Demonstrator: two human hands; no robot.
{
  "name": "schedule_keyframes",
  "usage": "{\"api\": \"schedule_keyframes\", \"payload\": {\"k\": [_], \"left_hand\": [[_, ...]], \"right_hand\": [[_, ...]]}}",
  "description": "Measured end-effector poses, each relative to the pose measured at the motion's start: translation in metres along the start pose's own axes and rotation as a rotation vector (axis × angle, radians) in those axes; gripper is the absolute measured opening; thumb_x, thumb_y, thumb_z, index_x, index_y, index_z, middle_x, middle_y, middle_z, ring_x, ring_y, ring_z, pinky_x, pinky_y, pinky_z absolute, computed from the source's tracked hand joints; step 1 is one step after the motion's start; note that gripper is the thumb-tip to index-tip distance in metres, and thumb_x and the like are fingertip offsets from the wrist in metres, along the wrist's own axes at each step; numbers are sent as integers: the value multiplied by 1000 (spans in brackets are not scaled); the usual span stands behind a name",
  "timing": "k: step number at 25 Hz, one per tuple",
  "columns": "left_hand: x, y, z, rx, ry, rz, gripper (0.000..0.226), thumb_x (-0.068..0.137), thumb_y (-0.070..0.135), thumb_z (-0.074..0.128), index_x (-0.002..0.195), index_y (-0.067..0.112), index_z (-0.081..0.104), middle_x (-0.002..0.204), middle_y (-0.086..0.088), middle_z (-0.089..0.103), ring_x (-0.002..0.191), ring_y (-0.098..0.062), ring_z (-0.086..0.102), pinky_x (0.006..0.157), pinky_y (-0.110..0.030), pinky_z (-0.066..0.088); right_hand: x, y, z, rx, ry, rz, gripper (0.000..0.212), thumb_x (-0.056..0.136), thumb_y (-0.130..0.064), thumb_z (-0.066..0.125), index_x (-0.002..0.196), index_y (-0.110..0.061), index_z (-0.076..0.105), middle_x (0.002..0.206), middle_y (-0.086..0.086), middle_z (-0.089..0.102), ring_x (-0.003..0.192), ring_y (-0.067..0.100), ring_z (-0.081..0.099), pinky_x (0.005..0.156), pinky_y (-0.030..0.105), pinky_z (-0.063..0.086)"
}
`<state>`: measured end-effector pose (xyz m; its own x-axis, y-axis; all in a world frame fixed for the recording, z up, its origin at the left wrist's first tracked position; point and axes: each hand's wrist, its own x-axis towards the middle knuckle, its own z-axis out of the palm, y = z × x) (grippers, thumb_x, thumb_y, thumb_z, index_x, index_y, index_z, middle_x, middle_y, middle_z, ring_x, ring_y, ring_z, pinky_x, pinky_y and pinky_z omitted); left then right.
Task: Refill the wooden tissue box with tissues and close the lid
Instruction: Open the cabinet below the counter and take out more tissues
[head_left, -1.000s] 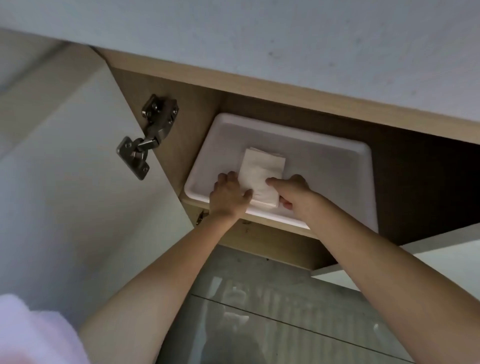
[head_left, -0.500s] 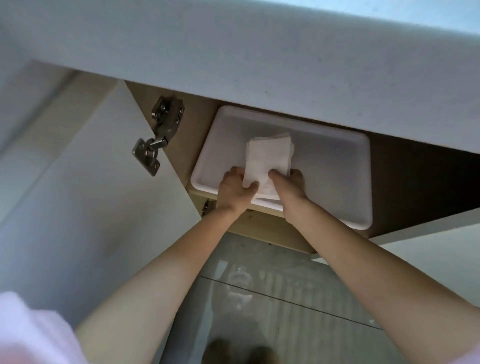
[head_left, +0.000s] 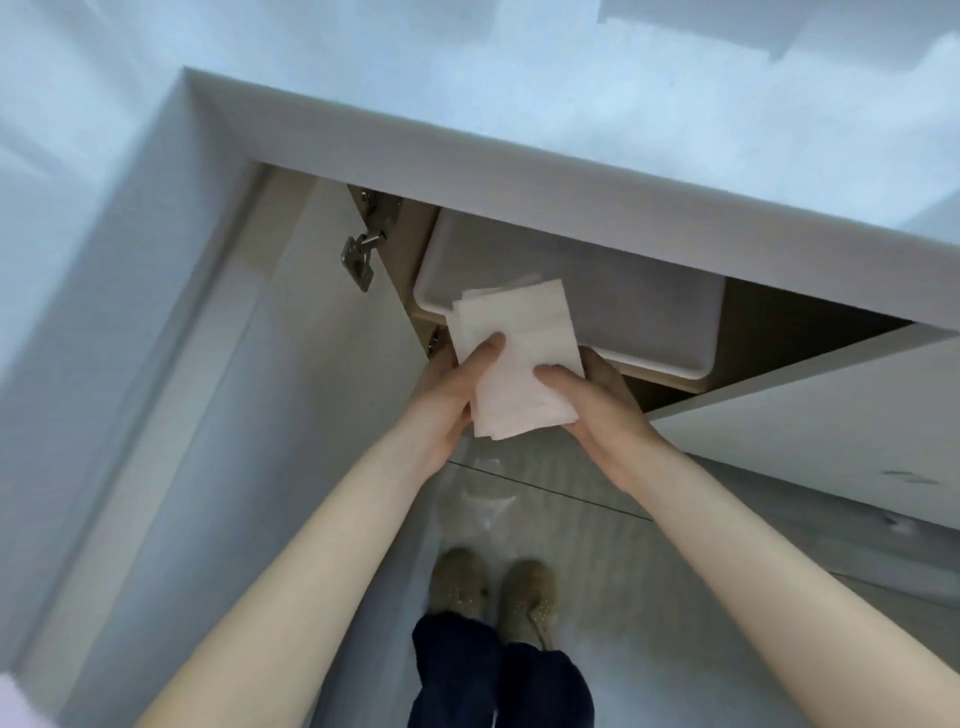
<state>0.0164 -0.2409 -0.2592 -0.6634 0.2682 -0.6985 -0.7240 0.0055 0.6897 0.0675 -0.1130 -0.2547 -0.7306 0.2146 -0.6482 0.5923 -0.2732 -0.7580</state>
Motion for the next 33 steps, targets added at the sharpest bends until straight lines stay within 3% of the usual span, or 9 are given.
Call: {"api": "schedule_keyframes", "payload": {"k": [3, 8, 15, 21, 23, 25, 27, 29, 33], "left_hand": [[-26, 3, -6, -77, -96, 44, 39, 90, 27, 53, 126, 12, 50, 122, -9, 62, 111, -24, 60, 94, -40, 49], [-62, 11, -10, -164, -153, 9, 41, 83, 25, 59, 122, 13, 54, 108, -5, 69, 97, -18, 67, 71, -28, 58], [-101, 29, -13, -307, -184, -56, 55, 72, 26, 67, 124, 14, 52, 116, -10, 66, 103, -23, 66, 75, -34, 59], [-137, 39, -12, -208, -251, -83, 61, 74, 29, 67, 130, 13, 47, 128, -14, 59, 115, -29, 58, 85, -40, 56], [-148, 49, -8, -188, -248, -58, 60, 73, 28, 66, 128, 12, 49, 127, -15, 60, 114, -30, 59, 81, -39, 57], [-159, 59, -5, -189, -260, -10, 55, 77, 27, 66, 127, 13, 50, 126, -15, 60, 114, -30, 58, 82, -39, 56], [-168, 68, -1, -245, -265, 38, 50, 79, 25, 64, 126, 12, 52, 123, -14, 63, 112, -30, 60, 82, -38, 56], [-178, 76, 3, -327, -270, 71, 45, 81, 23, 62, 124, 13, 54, 120, -13, 65, 108, -27, 63, 78, -35, 58], [-195, 88, 9, -409, -289, 104, 45, 80, 25, 58, 123, 12, 54, 119, -13, 65, 104, -24, 65, 81, -37, 57]], "right_hand": [[-29, 0, -6, 1, -143, 28, 38, 88, -13, 56, 126, -16, 50, 121, 6, 63, 110, 21, 60, 95, 39, 49], [-65, -10, -7, -25, -172, 41, 39, 87, -17, 57, 125, -19, 47, 119, 4, 62, 106, 20, 61, 92, 36, 50], [-97, -38, -9, -192, -193, -18, 16, 87, -24, 59, 99, -34, 54, 107, -7, 64, 98, 13, 64, 86, 31, 54], [-135, -62, -12, -388, -200, -40, 27, 88, -27, 58, 114, -20, 56, 114, -3, 64, 100, 14, 62, 77, 23, 48], [-148, -71, -11, -365, -183, -52, 29, 88, -26, 58, 116, -20, 55, 117, -3, 63, 103, 13, 61, 76, 22, 47], [-160, -76, -8, -285, -118, -66, 35, 87, -28, 59, 121, -21, 52, 122, -3, 61, 108, 14, 58, 86, 27, 49], [-171, -77, -6, -120, -80, -55, 53, 80, -39, 62, 127, -21, 47, 128, -2, 58, 115, 16, 56, 101, 39, 45], [-182, -78, -3, 64, -124, -6, 70, 68, -49, 62, 129, -19, 47, 128, -2, 60, 114, 17, 59, 105, 40, 42], [-198, -87, 6, 166, -265, 5, 53, 81, -46, 60, 126, -19, 52, 123, -5, 66, 112, 13, 62, 98, 33, 45]]}}
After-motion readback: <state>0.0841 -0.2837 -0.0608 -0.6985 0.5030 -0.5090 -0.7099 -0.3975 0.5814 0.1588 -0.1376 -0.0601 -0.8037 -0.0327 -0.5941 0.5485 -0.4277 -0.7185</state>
